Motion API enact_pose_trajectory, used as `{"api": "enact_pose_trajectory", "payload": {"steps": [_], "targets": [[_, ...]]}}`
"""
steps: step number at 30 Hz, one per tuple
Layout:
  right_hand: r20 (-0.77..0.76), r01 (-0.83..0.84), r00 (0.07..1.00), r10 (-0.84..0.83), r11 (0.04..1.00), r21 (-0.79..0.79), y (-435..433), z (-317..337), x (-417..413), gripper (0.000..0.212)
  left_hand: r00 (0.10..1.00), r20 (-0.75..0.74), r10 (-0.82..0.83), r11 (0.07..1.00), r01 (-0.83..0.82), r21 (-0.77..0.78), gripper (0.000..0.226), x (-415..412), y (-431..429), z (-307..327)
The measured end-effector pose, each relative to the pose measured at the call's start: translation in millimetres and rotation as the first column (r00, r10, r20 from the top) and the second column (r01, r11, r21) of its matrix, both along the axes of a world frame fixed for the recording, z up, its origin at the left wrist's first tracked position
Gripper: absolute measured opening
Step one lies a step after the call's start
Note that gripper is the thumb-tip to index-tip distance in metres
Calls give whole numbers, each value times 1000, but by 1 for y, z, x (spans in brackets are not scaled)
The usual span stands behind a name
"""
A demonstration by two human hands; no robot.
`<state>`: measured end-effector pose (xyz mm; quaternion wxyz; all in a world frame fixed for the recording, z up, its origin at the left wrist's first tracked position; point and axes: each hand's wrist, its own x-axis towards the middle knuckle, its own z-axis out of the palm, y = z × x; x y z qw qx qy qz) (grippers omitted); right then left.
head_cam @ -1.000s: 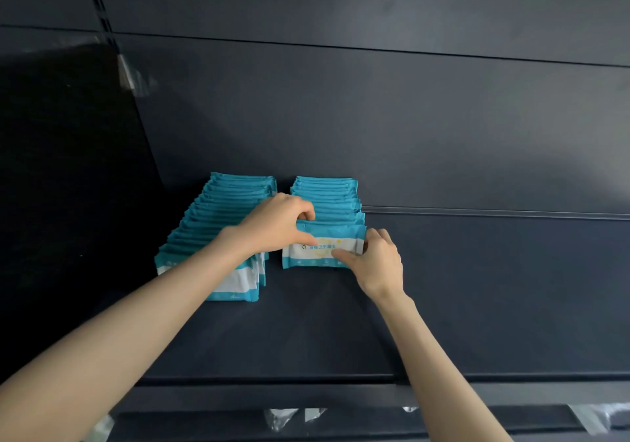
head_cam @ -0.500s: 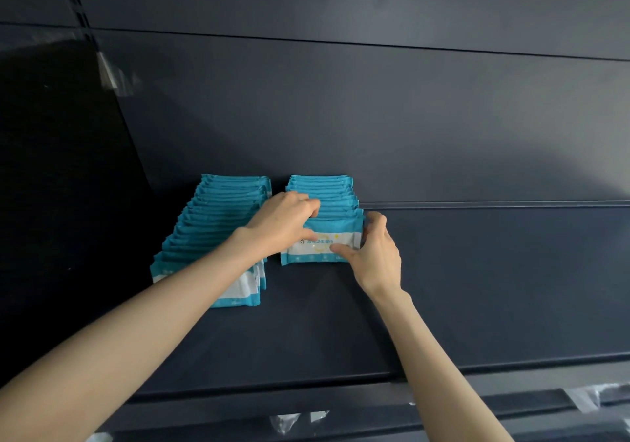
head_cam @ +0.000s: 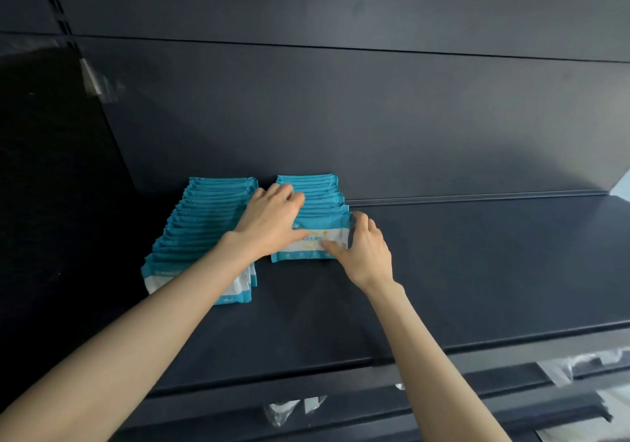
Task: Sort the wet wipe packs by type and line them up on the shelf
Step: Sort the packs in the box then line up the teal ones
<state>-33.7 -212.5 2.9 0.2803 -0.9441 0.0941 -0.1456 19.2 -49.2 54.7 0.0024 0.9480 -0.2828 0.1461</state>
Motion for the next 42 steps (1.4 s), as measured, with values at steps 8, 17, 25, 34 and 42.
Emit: {"api": "enact_pose_trajectory", "payload": {"steps": [8, 17, 25, 34, 42], "targets": [[177, 54, 983, -43, 997, -54, -29, 25, -62, 48, 993, 68, -100, 947, 116, -300, 40, -42, -19, 12], [266, 250, 937, -227, 967, -55, -117, -5, -196, 36, 939, 93, -331, 806, 333, -489, 41, -144, -120, -34], [65, 395, 918, -391, 915, -79, -207, -81, -379, 32, 808, -176, -563, 736, 393, -551, 43, -303, -248, -126], [-196, 614, 771, -606, 789, -22, -269, -142, -512, 36, 622, -455, -637, 770, 490, -408, 47, -413, -340, -192], [-212, 743, 662, -719, 667, 58, -341, -165, -525, 32, 514, -513, -688, 720, 572, -393, 40, -413, -440, -206]]}}
